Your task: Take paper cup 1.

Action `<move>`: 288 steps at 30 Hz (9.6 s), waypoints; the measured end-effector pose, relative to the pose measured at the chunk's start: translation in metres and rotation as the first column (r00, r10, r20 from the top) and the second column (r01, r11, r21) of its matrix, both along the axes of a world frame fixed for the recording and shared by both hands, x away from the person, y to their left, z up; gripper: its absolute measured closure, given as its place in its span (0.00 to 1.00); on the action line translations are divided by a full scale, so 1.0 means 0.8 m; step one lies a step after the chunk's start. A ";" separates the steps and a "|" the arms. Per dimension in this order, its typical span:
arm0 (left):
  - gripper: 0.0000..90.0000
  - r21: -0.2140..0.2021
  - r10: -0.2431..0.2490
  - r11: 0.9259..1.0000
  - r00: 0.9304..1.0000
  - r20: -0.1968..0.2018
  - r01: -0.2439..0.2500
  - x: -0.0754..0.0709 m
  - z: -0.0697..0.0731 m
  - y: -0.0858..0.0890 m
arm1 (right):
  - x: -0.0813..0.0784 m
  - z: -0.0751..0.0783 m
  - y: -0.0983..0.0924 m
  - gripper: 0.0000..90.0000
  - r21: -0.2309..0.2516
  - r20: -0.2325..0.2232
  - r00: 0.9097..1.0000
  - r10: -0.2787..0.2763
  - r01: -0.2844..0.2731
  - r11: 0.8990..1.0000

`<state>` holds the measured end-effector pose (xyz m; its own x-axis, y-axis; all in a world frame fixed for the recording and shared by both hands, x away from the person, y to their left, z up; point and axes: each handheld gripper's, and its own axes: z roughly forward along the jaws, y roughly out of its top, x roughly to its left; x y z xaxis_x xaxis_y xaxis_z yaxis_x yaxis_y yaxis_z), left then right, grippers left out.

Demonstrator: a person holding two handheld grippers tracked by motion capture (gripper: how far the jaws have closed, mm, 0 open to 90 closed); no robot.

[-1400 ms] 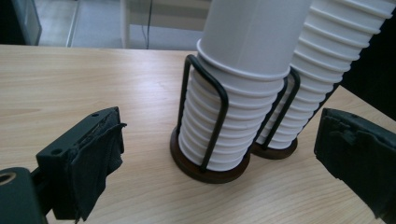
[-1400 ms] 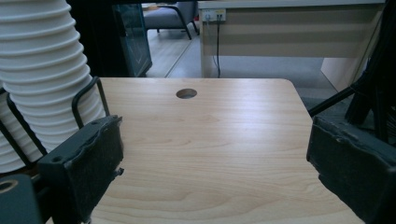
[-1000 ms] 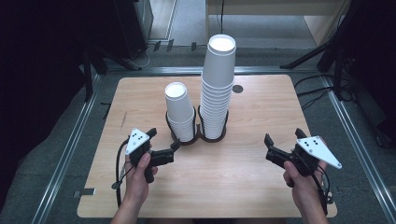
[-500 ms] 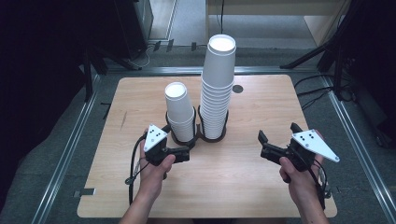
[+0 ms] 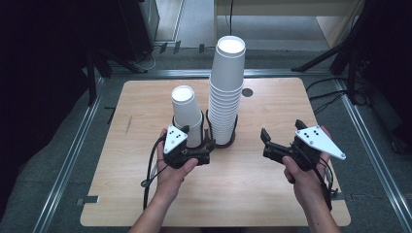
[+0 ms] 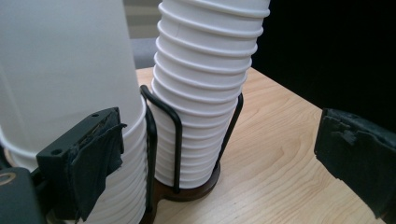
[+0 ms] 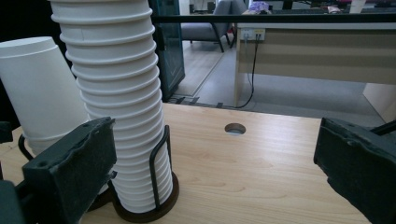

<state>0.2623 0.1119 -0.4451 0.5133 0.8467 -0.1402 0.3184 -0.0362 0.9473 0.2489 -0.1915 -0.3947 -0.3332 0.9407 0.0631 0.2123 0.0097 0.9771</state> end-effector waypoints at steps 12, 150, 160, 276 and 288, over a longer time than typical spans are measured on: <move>0.02 0.015 -0.009 1.000 1.000 0.028 0.009 0.011 0.003 -0.025 | 0.008 0.015 0.018 0.00 0.006 0.013 0.999 0.038 -0.039 0.999; 0.06 0.031 0.192 0.979 0.964 0.186 -0.201 0.085 0.010 -0.094 | 0.102 0.202 0.123 0.15 0.115 0.223 0.968 0.114 -0.143 0.983; 0.06 0.036 0.179 0.982 0.969 0.169 -0.188 0.082 0.010 -0.091 | 0.088 0.211 0.102 0.15 0.131 0.248 0.964 0.100 -0.136 0.982; 0.01 0.005 -0.219 0.976 0.975 -0.047 0.220 -0.039 -0.022 -0.007 | -0.004 -0.135 0.069 0.15 -0.633 0.221 0.950 0.219 -0.031 0.773; 0.01 0.013 -0.272 0.962 0.959 -0.081 0.274 -0.040 -0.023 -0.015 | -0.012 -0.148 0.083 0.15 -0.732 0.264 0.922 0.284 0.000 0.681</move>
